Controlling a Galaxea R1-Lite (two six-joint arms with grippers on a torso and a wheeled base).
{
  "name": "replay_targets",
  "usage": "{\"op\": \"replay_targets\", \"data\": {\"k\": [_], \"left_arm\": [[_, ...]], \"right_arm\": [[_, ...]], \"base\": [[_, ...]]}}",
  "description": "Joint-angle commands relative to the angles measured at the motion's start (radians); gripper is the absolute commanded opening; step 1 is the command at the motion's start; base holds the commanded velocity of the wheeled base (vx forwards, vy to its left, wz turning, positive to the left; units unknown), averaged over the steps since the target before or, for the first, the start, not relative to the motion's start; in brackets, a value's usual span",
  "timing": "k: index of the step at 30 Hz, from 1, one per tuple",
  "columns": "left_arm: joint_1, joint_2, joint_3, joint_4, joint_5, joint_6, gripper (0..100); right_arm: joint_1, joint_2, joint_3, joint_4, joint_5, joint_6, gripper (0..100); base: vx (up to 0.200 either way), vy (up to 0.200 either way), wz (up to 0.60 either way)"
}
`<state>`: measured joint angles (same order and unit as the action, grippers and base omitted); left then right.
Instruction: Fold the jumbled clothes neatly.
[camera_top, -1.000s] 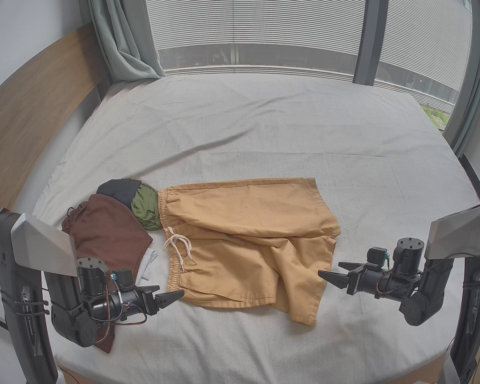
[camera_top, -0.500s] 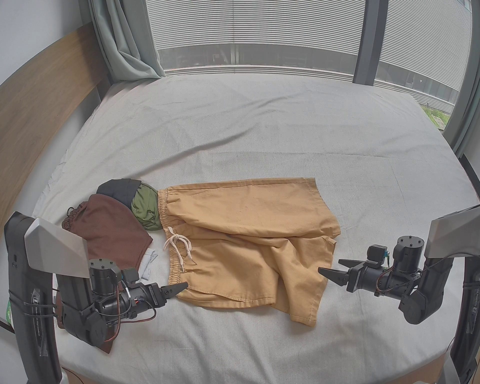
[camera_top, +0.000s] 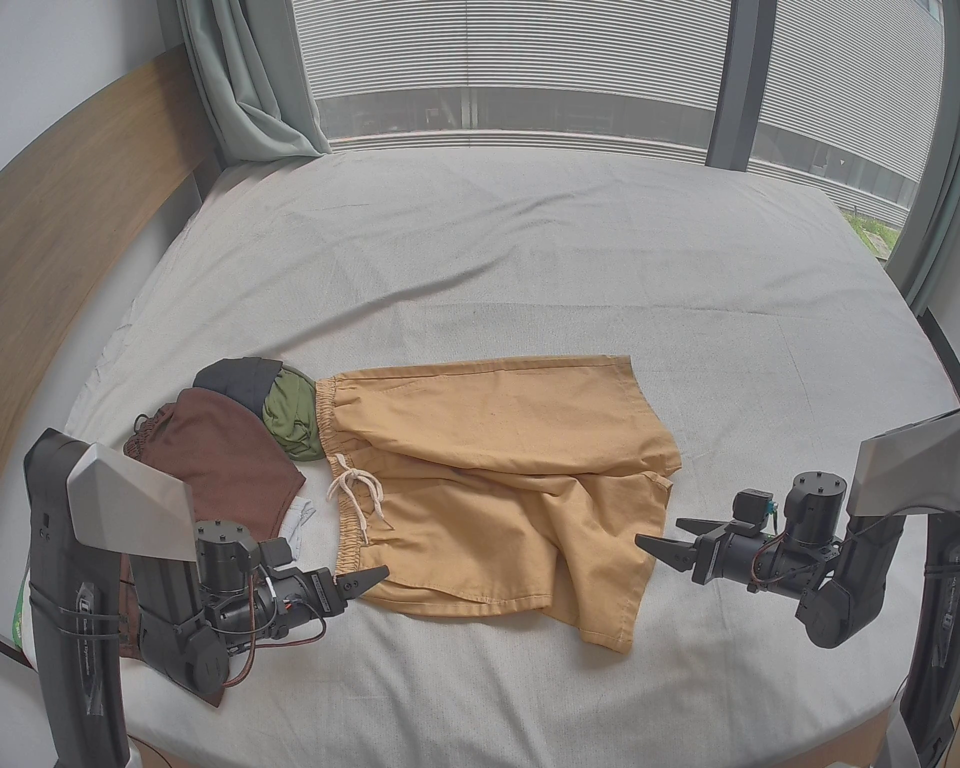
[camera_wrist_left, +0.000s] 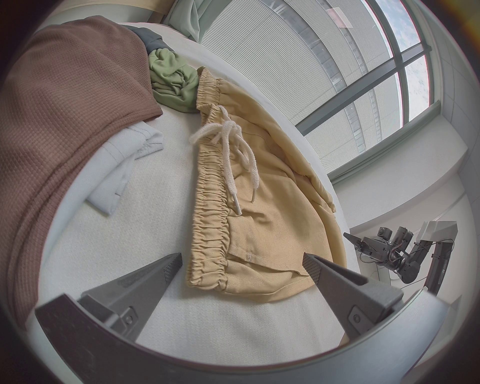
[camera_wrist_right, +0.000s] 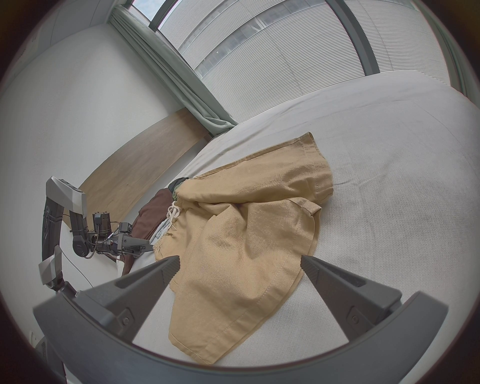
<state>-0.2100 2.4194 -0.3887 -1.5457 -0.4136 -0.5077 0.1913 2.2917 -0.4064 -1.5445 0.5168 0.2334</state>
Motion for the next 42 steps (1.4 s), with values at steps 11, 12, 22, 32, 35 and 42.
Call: {"op": "replay_targets", "data": {"k": [11, 12, 22, 32, 35, 42], "left_arm": [[-0.002, 0.018, -0.013, -0.002, 0.006, 0.001, 0], [0.001, 0.015, -0.01, -0.002, 0.006, 0.001, 0], [0.083, -0.059, 0.042, -0.002, 0.004, 0.024, 0], [0.115, -0.045, 0.048, -0.001, 0.003, 0.104, 0], [0.116, -0.045, 0.048, -0.001, 0.003, 0.104, 0], [0.119, -0.042, 0.047, -0.001, 0.003, 0.106, 0]], "right_arm": [[0.004, 0.005, 0.004, 0.0, 0.0, -0.002, 100], [0.004, 0.005, 0.008, 0.0, 0.0, -0.002, 100], [0.014, 0.028, 0.057, 0.001, 0.005, -0.002, 100], [0.022, 0.086, 0.104, 0.0, 0.034, -0.065, 100], [0.023, 0.106, 0.123, 0.0, 0.054, -0.083, 100], [0.03, 0.129, 0.166, 0.001, 0.075, -0.1, 100]], "base": [[0.0, 0.0, 0.0], [0.0, 0.0, 0.0], [0.0, 0.0, 0.0], [0.0, 0.0, 0.0], [0.0, 0.0, 0.0], [0.0, 0.0, 0.0]]}}
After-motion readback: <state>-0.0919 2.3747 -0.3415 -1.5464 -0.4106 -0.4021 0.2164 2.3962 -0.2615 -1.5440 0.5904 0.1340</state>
